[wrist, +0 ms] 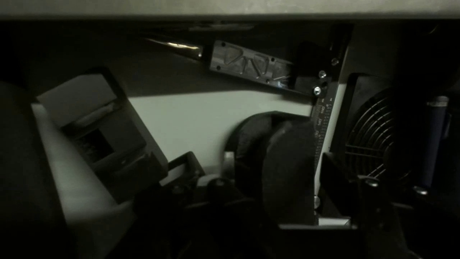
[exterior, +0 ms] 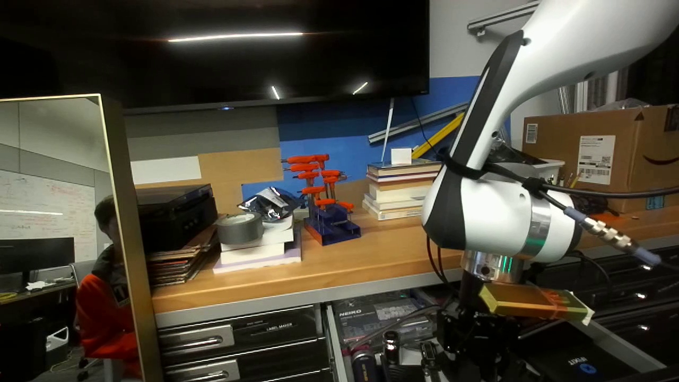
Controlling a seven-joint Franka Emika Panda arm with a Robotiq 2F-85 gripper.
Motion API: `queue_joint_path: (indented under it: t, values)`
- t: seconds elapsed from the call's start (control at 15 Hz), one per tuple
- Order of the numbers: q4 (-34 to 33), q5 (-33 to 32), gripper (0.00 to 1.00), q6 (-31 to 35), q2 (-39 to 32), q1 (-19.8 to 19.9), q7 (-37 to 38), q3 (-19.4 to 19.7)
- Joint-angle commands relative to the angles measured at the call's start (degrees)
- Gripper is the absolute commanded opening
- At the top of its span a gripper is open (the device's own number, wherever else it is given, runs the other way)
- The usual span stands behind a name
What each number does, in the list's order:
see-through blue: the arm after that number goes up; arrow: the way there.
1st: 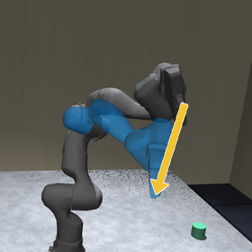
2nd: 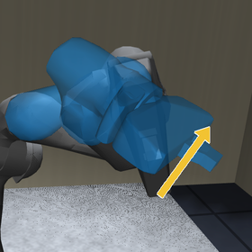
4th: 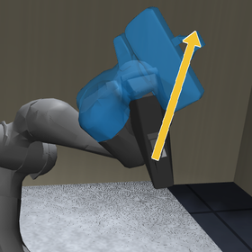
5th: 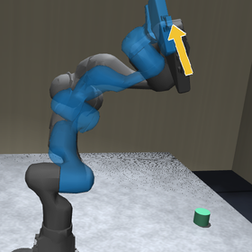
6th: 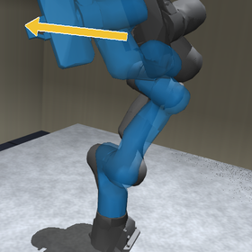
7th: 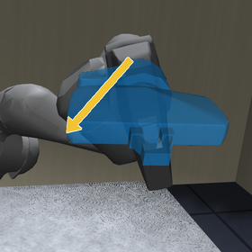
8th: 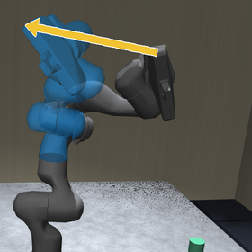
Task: Place the three black objects inside the open drawer and push the drawer closed
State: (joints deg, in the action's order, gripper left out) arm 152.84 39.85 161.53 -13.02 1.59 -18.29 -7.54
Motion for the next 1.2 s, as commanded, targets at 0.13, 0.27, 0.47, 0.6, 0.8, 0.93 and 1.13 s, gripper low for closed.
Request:
queue_joint_path:
  t: [0.13,0.27,0.47,0.6,0.8,0.93,1.13]
  values:
    - [2.6,-6.5,1.00,2.9,2.8,-2.3,5.6,2.8]
    - [3.5,-11.3,1.00,5.0,3.3,-4.3,12.8,5.8]
    - [4.4,-19.4,1.00,8.6,3.0,-11.1,26.7,14.4]
    - [3.9,-23.2,1.00,9.9,1.8,-16.7,35.2,21.0]
    - [2.8,-27.8,1.00,10.4,0.5,-25.6,47.8,31.1]
    - [1.2,-30.8,1.00,8.9,-0.6,-32.3,56.1,38.6]
    - [-0.6,-35.7,1.00,6.9,-2.0,-42.0,68.5,49.9]
